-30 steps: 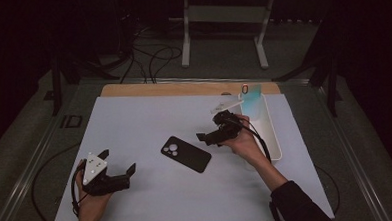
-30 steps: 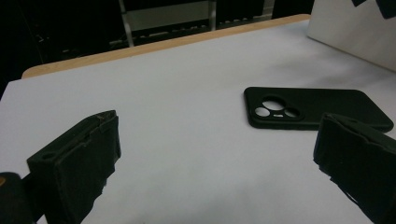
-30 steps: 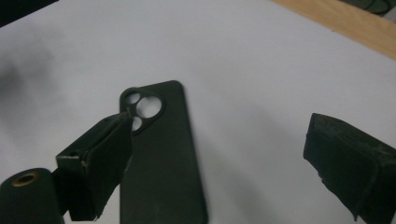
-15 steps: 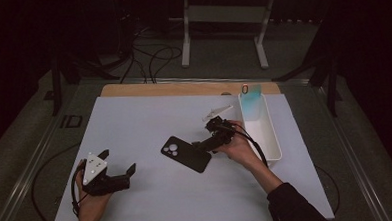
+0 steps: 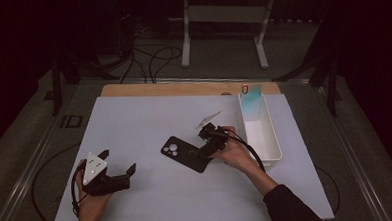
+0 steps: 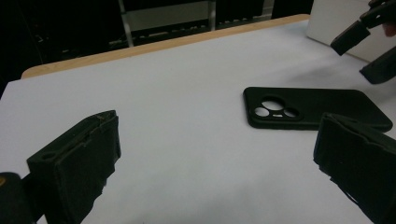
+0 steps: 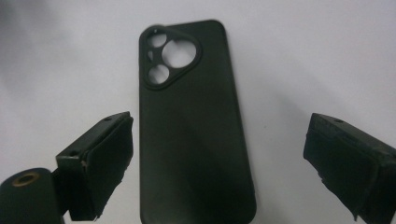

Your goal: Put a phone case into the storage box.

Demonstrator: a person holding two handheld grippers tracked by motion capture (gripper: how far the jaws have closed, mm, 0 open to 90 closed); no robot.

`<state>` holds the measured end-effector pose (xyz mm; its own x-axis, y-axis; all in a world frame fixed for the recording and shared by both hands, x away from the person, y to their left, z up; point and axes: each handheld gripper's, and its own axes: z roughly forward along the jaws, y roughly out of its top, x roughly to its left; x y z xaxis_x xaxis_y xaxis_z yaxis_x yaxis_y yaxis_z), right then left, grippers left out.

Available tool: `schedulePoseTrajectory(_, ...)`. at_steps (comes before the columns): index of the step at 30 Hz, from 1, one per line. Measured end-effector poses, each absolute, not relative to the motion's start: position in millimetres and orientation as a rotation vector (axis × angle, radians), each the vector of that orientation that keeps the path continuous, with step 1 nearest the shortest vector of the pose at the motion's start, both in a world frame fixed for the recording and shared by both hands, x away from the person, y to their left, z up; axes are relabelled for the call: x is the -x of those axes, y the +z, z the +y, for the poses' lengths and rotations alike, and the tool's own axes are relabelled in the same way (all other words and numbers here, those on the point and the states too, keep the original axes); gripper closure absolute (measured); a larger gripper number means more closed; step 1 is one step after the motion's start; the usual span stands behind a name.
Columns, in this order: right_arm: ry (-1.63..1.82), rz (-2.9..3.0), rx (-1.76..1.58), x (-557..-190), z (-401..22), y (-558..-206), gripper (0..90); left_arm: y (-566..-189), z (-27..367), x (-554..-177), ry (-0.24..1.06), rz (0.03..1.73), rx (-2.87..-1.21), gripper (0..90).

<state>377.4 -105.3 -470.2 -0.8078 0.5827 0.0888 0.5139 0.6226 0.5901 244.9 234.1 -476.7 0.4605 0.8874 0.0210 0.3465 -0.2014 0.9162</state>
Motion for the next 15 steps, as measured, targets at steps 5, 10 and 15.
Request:
schedulePoseTrajectory(5, 0.892, 2.765, -0.917, -376.4, -100.8, -478.9, 8.4, -476.6, 234.2, -244.9, 0.717, 1.056, -1.764, 1.3)
schedulePoseTrajectory(10, 0.855, 2.794, -0.891, -374.0, -96.4, -486.2, 8.4, -476.8, 233.9, -245.0, 0.718, 1.055, -1.768, 1.3)
schedulePoseTrajectory(15, 0.806, 2.816, -0.86, -373.2, -92.8, -494.9, 8.4, -476.7, 234.0, -245.0, 0.718, 1.054, -1.767, 1.3)
